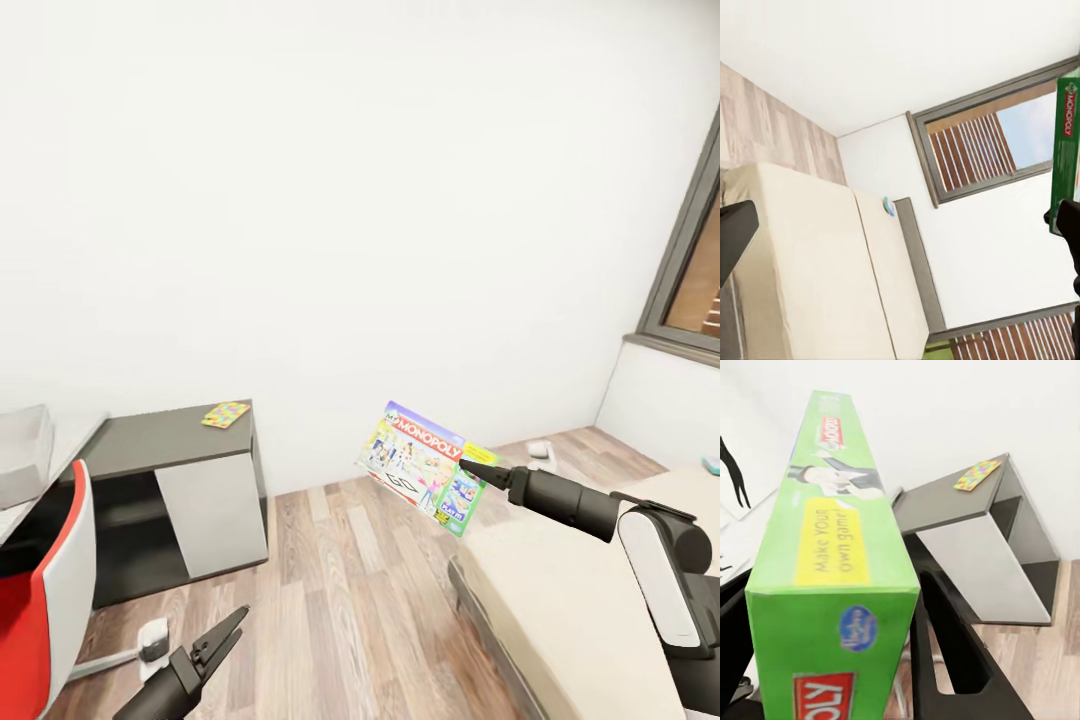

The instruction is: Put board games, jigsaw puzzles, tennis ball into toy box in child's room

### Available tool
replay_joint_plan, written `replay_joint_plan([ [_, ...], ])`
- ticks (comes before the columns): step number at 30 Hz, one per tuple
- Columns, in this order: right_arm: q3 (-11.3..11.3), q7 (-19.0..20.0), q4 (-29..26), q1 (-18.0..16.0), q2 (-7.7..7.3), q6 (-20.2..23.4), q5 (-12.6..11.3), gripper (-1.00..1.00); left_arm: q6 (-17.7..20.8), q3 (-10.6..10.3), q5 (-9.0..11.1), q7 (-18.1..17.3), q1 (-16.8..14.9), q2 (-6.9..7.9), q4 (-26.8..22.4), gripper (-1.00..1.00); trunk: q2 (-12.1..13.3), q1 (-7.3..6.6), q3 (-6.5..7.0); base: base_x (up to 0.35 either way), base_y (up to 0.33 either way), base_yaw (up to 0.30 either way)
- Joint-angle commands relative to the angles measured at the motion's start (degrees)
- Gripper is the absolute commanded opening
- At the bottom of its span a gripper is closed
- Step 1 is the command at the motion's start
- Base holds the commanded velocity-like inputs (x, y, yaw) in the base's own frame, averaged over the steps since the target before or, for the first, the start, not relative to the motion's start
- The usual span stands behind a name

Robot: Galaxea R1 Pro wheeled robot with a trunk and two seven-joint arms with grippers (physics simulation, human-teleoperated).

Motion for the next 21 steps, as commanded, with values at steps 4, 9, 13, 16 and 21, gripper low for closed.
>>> replay_joint_plan([
  [4,-0.06,0.3,-0.01,-0.02,-0.06,0.33,-0.21,-1.0,0.45,0.03,0.42,0.07,-0.15,-0.13,0.0,1.0,-0.04,0.02,-0.13,0.0,0.0,0.288],
  [9,-0.06,0.35,-0.01,-0.02,-0.09,0.33,-0.21,-1.0,0.45,0.03,0.35,0.14,-0.28,-0.62,0.0,1.0,-0.04,0.02,-0.31,0.0,0.0,0.286],
  [13,-0.05,0.36,-0.01,-0.02,-0.09,0.33,-0.2,-1.0,0.45,0.03,0.31,0.16,-0.32,-0.81,0.02,1.0,-0.04,0.02,-0.47,0.0,0.0,0.282],
  [16,-0.06,0.38,-0.01,-0.02,-0.13,0.29,-0.2,-1.0,0.45,0.03,0.3,0.17,-0.33,-0.89,0.03,1.0,-0.04,0.02,-0.57,0.0,0.0,0.281],
  [21,-0.15,0.43,-0.01,-0.02,-0.26,0.34,-0.21,-1.0,0.45,0.03,0.29,0.17,-0.34,-0.94,0.01,1.0,-0.04,0.02,-0.58,0.0,0.0,0.258],
])
